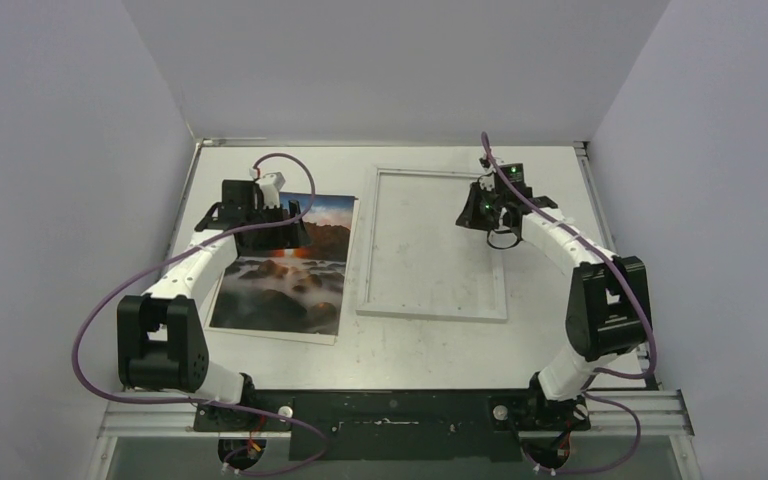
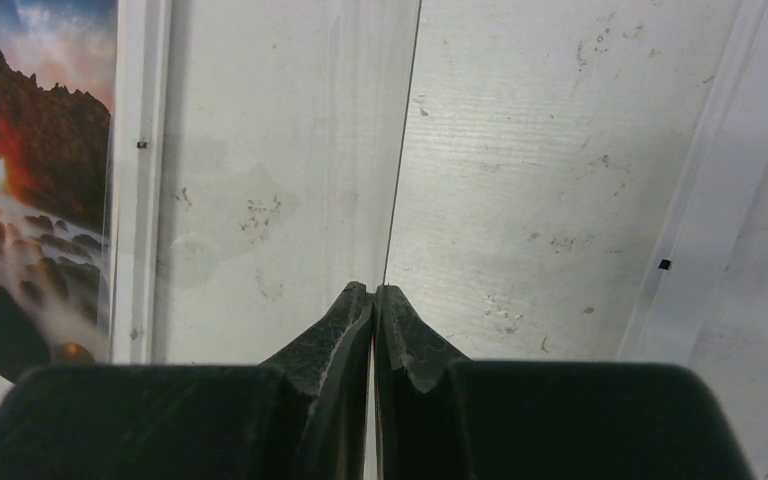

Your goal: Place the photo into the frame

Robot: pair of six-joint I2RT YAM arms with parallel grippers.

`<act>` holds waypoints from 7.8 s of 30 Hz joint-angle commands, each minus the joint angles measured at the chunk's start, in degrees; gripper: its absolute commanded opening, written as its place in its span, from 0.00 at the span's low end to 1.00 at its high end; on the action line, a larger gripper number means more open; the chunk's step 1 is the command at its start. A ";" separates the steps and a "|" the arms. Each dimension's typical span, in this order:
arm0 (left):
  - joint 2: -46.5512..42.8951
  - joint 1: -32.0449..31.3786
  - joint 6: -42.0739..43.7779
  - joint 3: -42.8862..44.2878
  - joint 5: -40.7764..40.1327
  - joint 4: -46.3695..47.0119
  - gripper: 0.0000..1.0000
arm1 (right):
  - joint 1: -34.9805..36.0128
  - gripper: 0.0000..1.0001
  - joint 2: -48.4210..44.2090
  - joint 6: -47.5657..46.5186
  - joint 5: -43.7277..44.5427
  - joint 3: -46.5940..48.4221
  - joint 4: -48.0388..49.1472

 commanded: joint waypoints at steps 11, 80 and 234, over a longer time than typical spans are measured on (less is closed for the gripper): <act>-2.33 0.25 1.91 -0.01 1.22 -0.76 0.76 | -1.97 0.05 -0.82 -3.39 1.40 -1.06 7.33; -2.84 -0.54 2.18 -1.30 2.00 -2.16 0.73 | -2.70 0.05 7.28 -15.05 -1.89 6.62 6.16; -2.84 -9.06 4.16 2.70 0.66 -3.74 0.73 | -1.80 0.05 19.51 -6.63 28.31 12.35 10.44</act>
